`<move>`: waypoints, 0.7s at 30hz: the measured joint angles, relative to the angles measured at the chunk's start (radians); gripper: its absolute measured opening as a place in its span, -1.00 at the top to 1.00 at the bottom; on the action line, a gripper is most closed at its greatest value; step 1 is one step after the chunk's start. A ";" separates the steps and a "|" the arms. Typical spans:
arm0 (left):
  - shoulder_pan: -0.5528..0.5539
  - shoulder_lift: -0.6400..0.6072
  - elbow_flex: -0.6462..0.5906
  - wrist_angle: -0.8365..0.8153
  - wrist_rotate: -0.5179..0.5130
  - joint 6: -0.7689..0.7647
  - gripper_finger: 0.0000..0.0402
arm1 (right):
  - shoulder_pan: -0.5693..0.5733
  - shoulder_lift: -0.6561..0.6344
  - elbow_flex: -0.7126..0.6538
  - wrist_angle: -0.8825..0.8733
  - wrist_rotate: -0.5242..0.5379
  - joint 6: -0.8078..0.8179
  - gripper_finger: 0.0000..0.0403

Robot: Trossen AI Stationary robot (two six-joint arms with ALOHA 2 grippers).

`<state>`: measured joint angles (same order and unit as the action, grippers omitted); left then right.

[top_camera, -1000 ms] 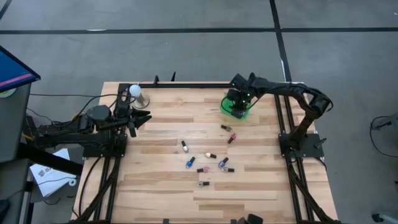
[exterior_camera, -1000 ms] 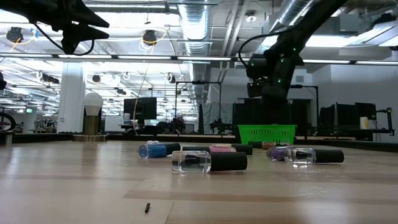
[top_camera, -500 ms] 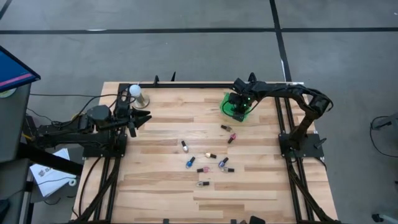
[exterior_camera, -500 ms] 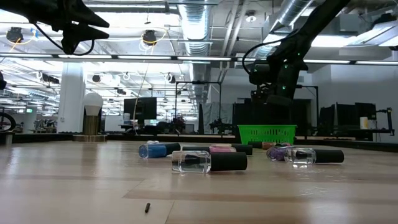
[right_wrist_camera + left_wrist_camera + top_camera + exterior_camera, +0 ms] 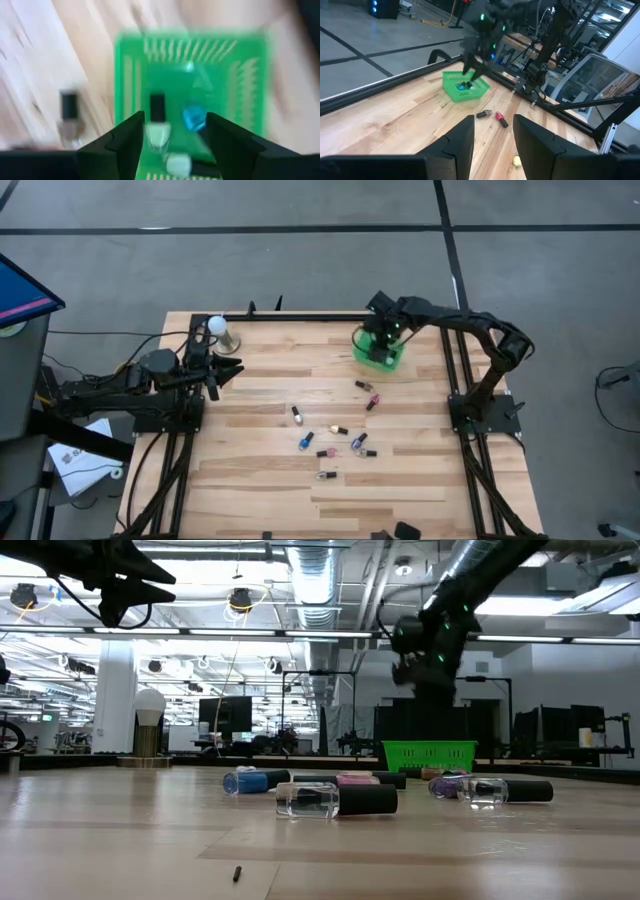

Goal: Pick & Place Nail Polish
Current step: Put the white nail polish into the green bin

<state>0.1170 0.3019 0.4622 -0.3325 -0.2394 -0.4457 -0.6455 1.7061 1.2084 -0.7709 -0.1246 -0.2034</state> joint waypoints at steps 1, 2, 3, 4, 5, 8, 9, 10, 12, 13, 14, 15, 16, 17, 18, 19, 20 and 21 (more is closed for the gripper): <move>0.000 0.000 0.000 0.000 0.000 0.000 0.35 | 0.012 0.000 0.039 -0.013 0.000 0.012 -0.01; 0.000 0.000 0.000 0.000 0.000 0.000 0.35 | 0.027 0.000 0.075 -0.021 0.001 0.028 0.00; 0.000 0.000 0.000 0.000 0.000 0.000 0.35 | 0.046 0.000 0.111 -0.027 0.000 0.046 0.01; 0.000 0.000 0.000 0.000 0.000 0.001 0.35 | 0.067 0.000 0.145 -0.029 0.000 0.067 0.02; 0.000 0.000 0.000 0.000 0.000 0.001 0.35 | 0.090 0.000 0.175 -0.027 0.002 0.091 0.03; 0.000 0.000 0.000 0.000 0.000 0.002 0.35 | 0.174 0.000 0.243 -0.023 0.088 0.158 0.06; 0.000 0.000 0.000 0.000 0.000 0.002 0.35 | 0.206 0.000 0.255 -0.016 0.130 0.180 0.06; 0.000 0.000 0.000 0.000 0.000 0.002 0.35 | 0.237 0.000 0.261 -0.003 0.172 0.205 0.07; 0.000 0.000 0.000 0.000 0.001 0.003 0.35 | 0.300 0.000 0.266 0.028 0.228 0.265 0.06; 0.000 0.000 0.000 0.000 0.002 0.003 0.35 | 0.329 0.000 0.266 0.042 0.246 0.301 0.05; 0.000 0.000 0.000 0.000 0.003 0.003 0.35 | 0.356 0.000 0.266 0.056 0.258 0.342 0.03; 0.000 0.000 0.000 0.000 0.003 0.003 0.35 | 0.384 0.000 0.266 0.069 0.273 0.384 0.02; 0.000 0.000 0.000 -0.001 0.003 0.003 0.35 | 0.413 0.004 0.266 0.082 0.287 0.430 0.00; 0.000 0.000 0.000 0.000 0.003 0.007 0.35 | 0.442 0.013 0.267 0.102 0.300 0.475 -0.03; 0.000 -0.001 0.000 -0.001 0.004 0.025 0.35 | 0.468 0.021 0.267 0.120 0.310 0.517 -0.05; 0.000 -0.005 0.000 -0.001 0.004 0.051 0.35 | 0.493 0.031 0.266 0.125 0.314 0.554 -0.07; 0.000 -0.010 0.000 -0.001 0.005 0.070 0.35 | 0.519 0.045 0.266 0.142 0.323 0.588 -0.09; 0.000 -0.018 0.000 0.000 0.004 0.088 0.35 | 0.542 0.062 0.267 0.171 0.331 0.620 -0.11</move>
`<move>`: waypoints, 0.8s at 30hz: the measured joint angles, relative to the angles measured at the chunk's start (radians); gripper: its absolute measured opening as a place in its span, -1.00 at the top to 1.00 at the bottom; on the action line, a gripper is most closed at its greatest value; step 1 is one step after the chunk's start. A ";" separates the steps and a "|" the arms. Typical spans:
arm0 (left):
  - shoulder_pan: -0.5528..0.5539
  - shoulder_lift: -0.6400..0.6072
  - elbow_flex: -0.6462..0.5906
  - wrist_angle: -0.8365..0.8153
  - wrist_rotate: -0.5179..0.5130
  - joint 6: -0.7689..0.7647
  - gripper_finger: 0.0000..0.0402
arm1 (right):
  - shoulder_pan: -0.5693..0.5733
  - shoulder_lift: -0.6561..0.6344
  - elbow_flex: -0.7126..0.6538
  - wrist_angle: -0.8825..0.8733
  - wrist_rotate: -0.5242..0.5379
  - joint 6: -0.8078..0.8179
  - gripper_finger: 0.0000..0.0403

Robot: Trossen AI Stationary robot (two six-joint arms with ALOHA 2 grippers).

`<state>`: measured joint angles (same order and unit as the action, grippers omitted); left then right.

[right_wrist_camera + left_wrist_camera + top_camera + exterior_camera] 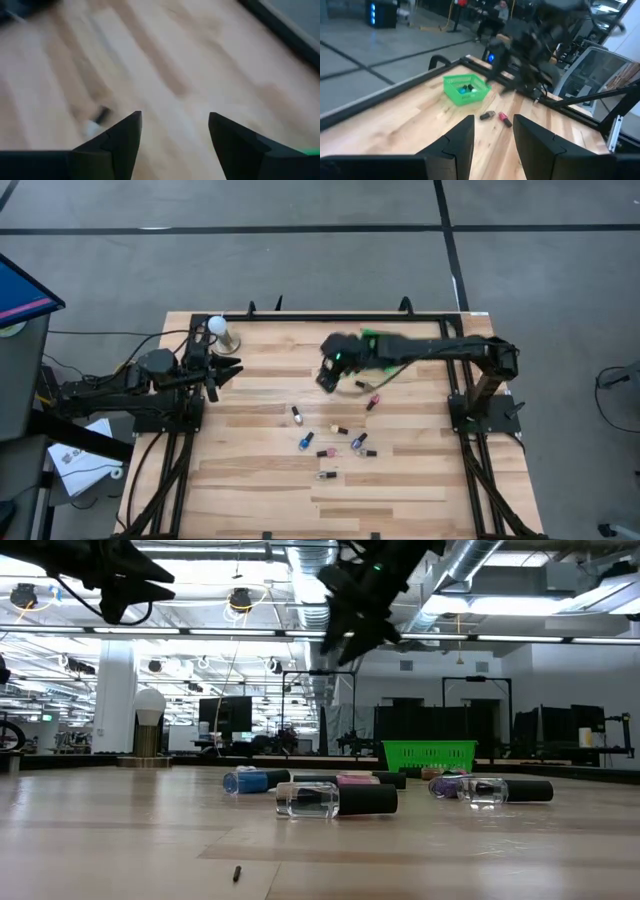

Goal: Pick & Place Nail Polish
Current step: Put the white nail polish into the green bin

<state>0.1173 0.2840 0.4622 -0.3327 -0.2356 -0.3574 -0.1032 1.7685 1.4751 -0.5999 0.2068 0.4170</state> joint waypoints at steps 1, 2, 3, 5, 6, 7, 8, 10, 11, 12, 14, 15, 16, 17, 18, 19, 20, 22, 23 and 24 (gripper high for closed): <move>0.000 -0.011 0.000 -0.001 0.000 0.018 0.35 | 0.022 0.017 0.001 0.013 0.004 0.032 -0.12; 0.000 -0.023 0.000 -0.001 0.001 0.033 0.35 | 0.043 0.034 0.000 0.016 0.003 0.058 -0.13; 0.000 -0.039 0.000 0.000 0.007 0.039 0.35 | 0.063 0.056 -0.001 0.029 0.002 0.087 -0.13; 0.000 -0.074 0.000 -0.001 0.034 0.060 0.35 | 0.098 0.106 0.009 0.062 0.001 0.135 -0.13; 0.000 -0.092 0.001 -0.001 0.049 0.070 0.35 | 0.115 0.131 0.019 0.055 0.001 0.151 -0.13; 0.000 -0.112 0.001 -0.006 0.059 0.079 0.35 | 0.128 0.160 0.038 0.047 0.002 0.162 -0.13; 0.000 -0.131 0.001 -0.013 0.061 0.084 0.35 | 0.140 0.194 0.066 0.053 0.002 0.170 -0.13; 0.000 -0.166 0.001 -0.026 0.061 0.085 0.35 | 0.160 0.255 0.129 0.023 0.002 0.176 -0.13; 0.000 -0.181 0.001 -0.031 0.060 0.085 0.35 | 0.170 0.288 0.169 0.006 0.002 0.178 -0.13; 0.000 -0.200 0.001 -0.045 0.061 0.087 0.35 | 0.180 0.322 0.210 -0.008 0.002 0.179 -0.14; 0.000 -0.224 0.001 -0.053 0.062 0.095 0.35 | 0.196 0.386 0.297 -0.072 0.003 0.179 -0.14; 0.000 -0.239 0.001 -0.058 0.064 0.097 0.35 | 0.202 0.416 0.341 -0.104 0.003 0.184 -0.14; 0.000 -0.250 0.000 -0.066 0.069 0.098 0.35 | 0.208 0.448 0.384 -0.139 0.004 0.193 -0.14; 0.000 -0.259 -0.002 -0.061 0.079 0.098 0.35 | 0.212 0.477 0.426 -0.179 0.004 0.211 -0.14; 0.000 -0.273 -0.010 -0.058 0.093 0.096 0.35 | 0.216 0.504 0.465 -0.220 0.005 0.235 -0.14; 0.000 -0.281 -0.023 -0.063 0.110 0.087 0.35 | 0.216 0.529 0.498 -0.265 0.005 0.250 -0.14; 0.000 -0.282 -0.037 -0.055 0.124 0.075 0.35 | 0.216 0.555 0.532 -0.296 0.005 0.260 -0.14; 0.000 -0.282 -0.070 -0.071 0.160 0.055 0.35 | 0.218 0.594 0.584 -0.329 0.005 0.270 -0.14; -0.001 -0.279 -0.088 -0.061 0.167 0.041 0.35 | 0.219 0.614 0.608 -0.335 0.005 0.274 -0.14; -0.001 -0.278 -0.110 -0.059 0.172 0.025 0.35 | 0.218 0.627 0.628 -0.325 0.006 0.277 -0.14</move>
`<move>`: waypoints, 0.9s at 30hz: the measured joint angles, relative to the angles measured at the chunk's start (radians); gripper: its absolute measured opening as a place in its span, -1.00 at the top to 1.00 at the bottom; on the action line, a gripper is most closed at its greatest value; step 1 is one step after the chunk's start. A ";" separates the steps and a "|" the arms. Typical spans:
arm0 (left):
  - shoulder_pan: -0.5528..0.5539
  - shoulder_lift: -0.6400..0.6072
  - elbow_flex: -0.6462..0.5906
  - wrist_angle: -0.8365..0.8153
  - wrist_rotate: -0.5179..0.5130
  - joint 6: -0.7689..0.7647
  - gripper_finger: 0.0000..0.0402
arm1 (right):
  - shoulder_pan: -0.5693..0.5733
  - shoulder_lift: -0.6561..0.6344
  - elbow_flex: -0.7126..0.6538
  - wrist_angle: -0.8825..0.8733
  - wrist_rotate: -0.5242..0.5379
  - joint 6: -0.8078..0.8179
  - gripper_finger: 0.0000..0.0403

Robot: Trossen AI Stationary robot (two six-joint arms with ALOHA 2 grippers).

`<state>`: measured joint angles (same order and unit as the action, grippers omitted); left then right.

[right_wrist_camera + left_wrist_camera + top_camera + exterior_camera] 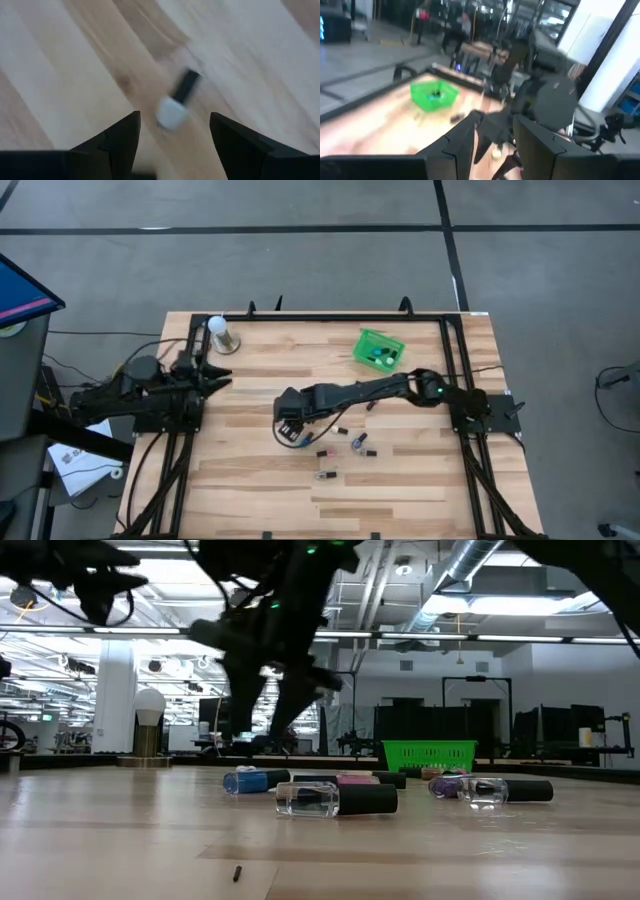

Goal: Pick & Place Nail Polish
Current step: Put the white nail polish into the green bin

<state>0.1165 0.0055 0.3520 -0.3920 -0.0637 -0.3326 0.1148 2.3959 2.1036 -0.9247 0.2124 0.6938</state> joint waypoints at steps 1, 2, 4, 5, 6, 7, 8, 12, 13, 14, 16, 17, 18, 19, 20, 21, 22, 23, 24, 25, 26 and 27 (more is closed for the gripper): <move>0.000 -0.001 -0.025 0.000 0.004 -0.020 0.35 | 0.000 0.007 0.012 -0.002 -0.001 0.003 -0.14; 0.000 -0.003 -0.050 -0.002 0.011 -0.045 0.35 | 0.002 0.019 0.027 -0.006 -0.001 0.011 -0.14; 0.000 -0.005 -0.089 0.004 0.036 -0.073 0.35 | 0.003 0.043 0.056 0.014 -0.001 0.031 -0.14; 0.000 -0.005 -0.106 0.018 0.051 -0.087 0.35 | 0.003 0.048 0.060 -0.009 -0.002 0.037 -0.14; 0.000 -0.005 -0.123 0.035 0.063 -0.092 0.35 | 0.003 0.050 0.060 -0.020 -0.002 0.041 -0.14; 0.000 -0.005 -0.137 0.036 0.072 -0.094 0.35 | 0.002 0.051 0.061 -0.013 -0.002 0.048 -0.14; 0.000 -0.005 -0.149 0.033 0.079 -0.095 0.35 | 0.002 0.050 0.064 -0.015 -0.001 0.058 -0.14; 0.000 -0.006 -0.201 0.054 0.092 -0.094 0.35 | -0.002 0.047 0.065 -0.022 0.027 0.072 -0.14; 0.000 -0.006 -0.218 0.062 0.100 -0.094 0.35 | -0.007 0.047 0.065 -0.023 0.028 0.084 -0.14; 0.000 -0.006 -0.236 0.077 0.111 -0.095 0.35 | -0.010 0.046 0.065 -0.022 0.027 0.098 -0.14; 0.000 -0.004 -0.254 0.115 0.129 -0.093 0.35 | -0.012 0.043 0.065 -0.021 0.025 0.117 -0.14; -0.001 0.001 -0.257 0.132 0.133 -0.079 0.35 | -0.012 0.043 0.065 -0.023 0.025 0.121 -0.14; -0.001 0.001 -0.261 0.153 0.133 -0.065 0.35 | -0.013 0.043 0.065 -0.026 0.025 0.130 -0.14; -0.001 -0.001 -0.264 0.157 0.133 -0.053 0.35 | -0.013 0.043 0.065 -0.037 0.025 0.140 -0.14; -0.001 -0.001 -0.264 0.160 0.132 -0.042 0.35 | -0.013 0.043 0.065 -0.043 0.024 0.151 -0.14; -0.001 -0.001 -0.265 0.160 0.133 -0.036 0.35 | -0.011 0.043 0.065 -0.044 0.024 0.162 -0.14; -0.001 -0.001 -0.266 0.167 0.132 -0.034 0.35 | -0.009 0.044 0.065 -0.048 0.024 0.173 -0.14; -0.001 -0.001 -0.271 0.186 0.132 -0.030 0.35 | -0.006 0.044 0.065 -0.053 0.023 0.182 -0.14; -0.001 -0.002 -0.278 0.214 0.131 -0.025 0.35 | -0.003 0.045 0.065 -0.057 0.024 0.193 -0.14; -0.001 -0.004 -0.291 0.264 0.131 -0.018 0.35 | -0.003 0.045 0.065 -0.062 0.024 0.201 -0.14; -0.001 -0.005 -0.313 0.334 0.125 -0.018 0.35 | -0.003 0.045 0.065 -0.067 0.023 0.208 -0.14; -0.001 -0.005 -0.340 0.407 0.123 -0.020 0.35 | -0.001 0.045 0.065 -0.071 0.023 0.219 -0.14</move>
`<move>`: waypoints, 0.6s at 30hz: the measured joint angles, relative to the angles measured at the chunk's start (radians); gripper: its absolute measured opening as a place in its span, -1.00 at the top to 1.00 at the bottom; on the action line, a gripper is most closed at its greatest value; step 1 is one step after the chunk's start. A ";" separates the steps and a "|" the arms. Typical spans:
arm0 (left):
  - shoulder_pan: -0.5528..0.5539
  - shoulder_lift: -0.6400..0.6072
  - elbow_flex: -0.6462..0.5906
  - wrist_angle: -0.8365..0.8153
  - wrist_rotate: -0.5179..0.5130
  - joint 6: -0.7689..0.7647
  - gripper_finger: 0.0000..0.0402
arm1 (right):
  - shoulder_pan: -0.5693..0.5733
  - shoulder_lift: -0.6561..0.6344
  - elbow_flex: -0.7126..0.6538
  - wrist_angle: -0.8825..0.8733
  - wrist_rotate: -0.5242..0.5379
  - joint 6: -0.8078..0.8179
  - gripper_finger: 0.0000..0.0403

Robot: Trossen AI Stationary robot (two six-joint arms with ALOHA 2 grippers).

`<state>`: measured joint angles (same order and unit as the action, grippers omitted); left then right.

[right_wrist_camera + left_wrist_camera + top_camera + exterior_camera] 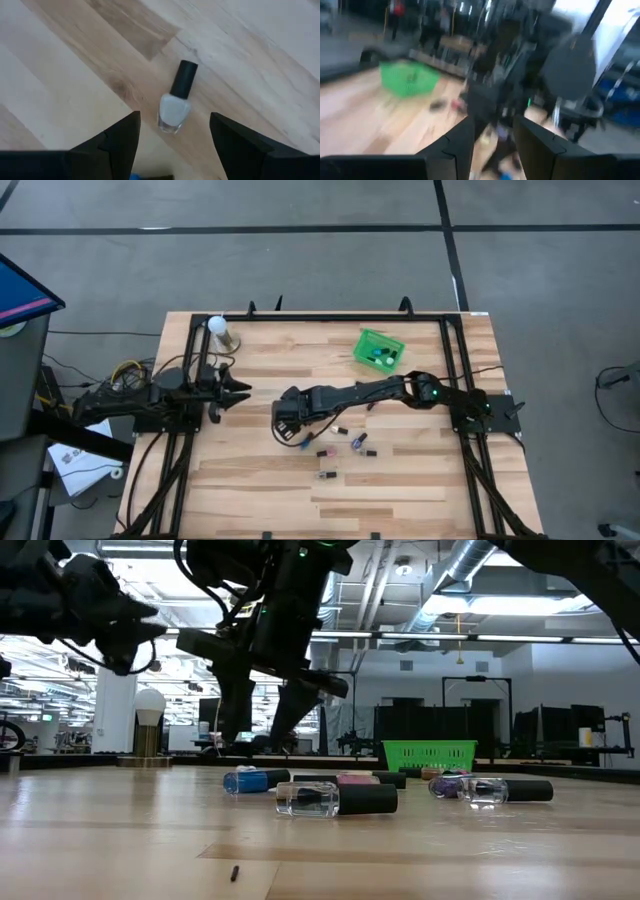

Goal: Pick & Place Nail Polish
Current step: Put the white nail polish into the green bin

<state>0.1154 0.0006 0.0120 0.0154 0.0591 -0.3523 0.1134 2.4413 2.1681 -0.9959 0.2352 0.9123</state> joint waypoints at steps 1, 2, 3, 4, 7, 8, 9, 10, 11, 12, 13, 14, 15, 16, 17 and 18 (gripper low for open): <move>0.000 0.000 -0.005 0.010 -0.011 -0.005 0.35 | 0.002 0.000 0.000 -0.004 0.000 0.011 -0.14; 0.000 0.006 -0.005 0.009 -0.019 0.002 0.35 | 0.004 0.000 0.000 -0.009 0.000 0.021 -0.14; 0.000 0.014 -0.005 0.008 -0.027 0.007 0.35 | 0.004 0.000 0.000 -0.015 -0.001 0.029 -0.14; 0.000 0.017 -0.005 0.007 -0.029 0.012 0.35 | 0.004 0.000 0.000 -0.022 -0.001 0.032 -0.14; 0.000 0.020 -0.005 0.006 -0.042 0.032 0.35 | 0.004 0.000 0.000 -0.028 -0.002 0.048 -0.14; 0.000 0.025 -0.005 0.004 -0.067 0.031 0.35 | 0.005 0.000 0.000 -0.030 -0.006 0.054 -0.13; 0.000 0.028 -0.005 0.003 -0.090 0.023 0.35 | 0.005 0.000 0.000 -0.028 -0.018 0.057 -0.12; 0.000 0.028 -0.005 0.006 -0.105 0.010 0.35 | 0.004 0.000 0.000 -0.026 -0.031 0.057 -0.11; 0.000 0.028 -0.005 0.008 -0.108 0.007 0.35 | 0.004 0.000 0.000 -0.022 -0.046 0.054 -0.10; 0.000 0.030 -0.005 0.008 -0.105 0.007 0.35 | 0.004 0.000 0.000 -0.013 -0.058 0.043 -0.09; 0.000 0.033 -0.005 0.007 -0.093 0.007 0.35 | 0.004 0.000 0.000 -0.004 -0.064 0.035 -0.09; 0.000 0.035 -0.006 0.006 -0.081 0.008 0.35 | 0.004 0.000 0.000 0.004 -0.071 0.030 -0.08; 0.000 0.037 -0.006 0.007 -0.078 0.013 0.35 | 0.004 0.000 0.000 0.013 -0.073 0.028 -0.07; 0.000 0.040 -0.006 0.007 -0.078 0.015 0.35 | 0.004 0.000 0.000 0.020 -0.073 0.031 -0.07; 0.000 0.043 -0.006 0.007 -0.078 0.015 0.35 | 0.004 0.000 0.000 0.019 -0.077 0.039 -0.07; 0.000 0.045 -0.006 0.008 -0.078 0.012 0.35 | 0.004 0.000 0.000 0.016 -0.083 0.052 -0.07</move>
<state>0.1154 0.0461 0.0063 0.0232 -0.0187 -0.3398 0.1177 2.4412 2.1681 -0.9803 0.1519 0.9643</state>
